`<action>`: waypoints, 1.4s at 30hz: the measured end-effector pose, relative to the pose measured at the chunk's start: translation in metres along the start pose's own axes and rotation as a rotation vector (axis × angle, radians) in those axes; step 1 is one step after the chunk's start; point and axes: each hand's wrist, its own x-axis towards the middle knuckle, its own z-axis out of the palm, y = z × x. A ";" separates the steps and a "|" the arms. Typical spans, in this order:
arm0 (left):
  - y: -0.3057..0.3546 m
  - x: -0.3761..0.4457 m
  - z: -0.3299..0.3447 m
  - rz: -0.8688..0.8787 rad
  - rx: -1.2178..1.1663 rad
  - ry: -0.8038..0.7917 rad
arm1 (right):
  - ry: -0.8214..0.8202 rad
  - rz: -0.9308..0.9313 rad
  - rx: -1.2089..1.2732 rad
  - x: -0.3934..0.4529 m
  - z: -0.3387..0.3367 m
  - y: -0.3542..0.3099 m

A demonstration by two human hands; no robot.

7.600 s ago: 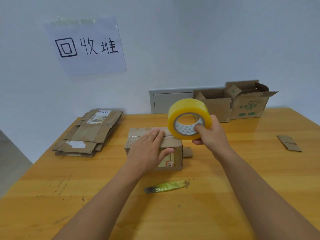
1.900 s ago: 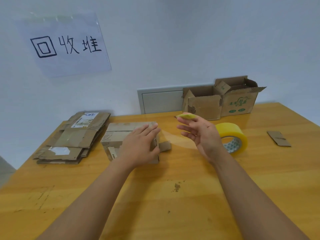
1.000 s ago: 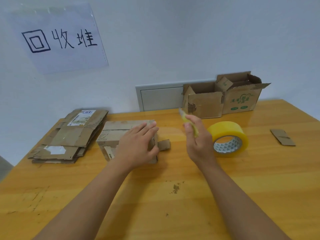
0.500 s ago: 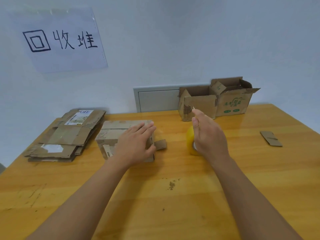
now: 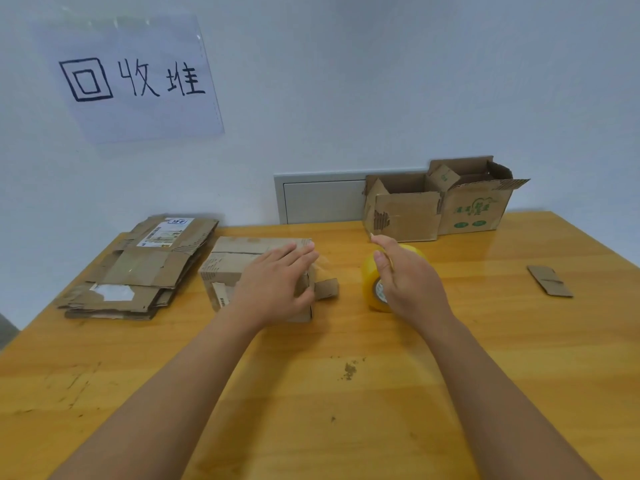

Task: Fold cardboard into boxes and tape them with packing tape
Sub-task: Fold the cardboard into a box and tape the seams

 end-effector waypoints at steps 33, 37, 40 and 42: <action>-0.006 0.002 0.006 -0.021 -0.048 0.070 | 0.123 0.175 0.553 -0.009 0.067 -0.037; -0.007 0.002 0.006 -0.021 -0.051 0.059 | 0.110 0.146 0.528 -0.008 0.065 -0.038; -0.007 0.002 0.007 -0.019 -0.053 0.066 | 0.093 0.125 0.518 -0.005 0.064 -0.037; -0.006 0.002 0.007 -0.019 -0.052 0.072 | 0.079 0.113 0.500 -0.004 0.063 -0.037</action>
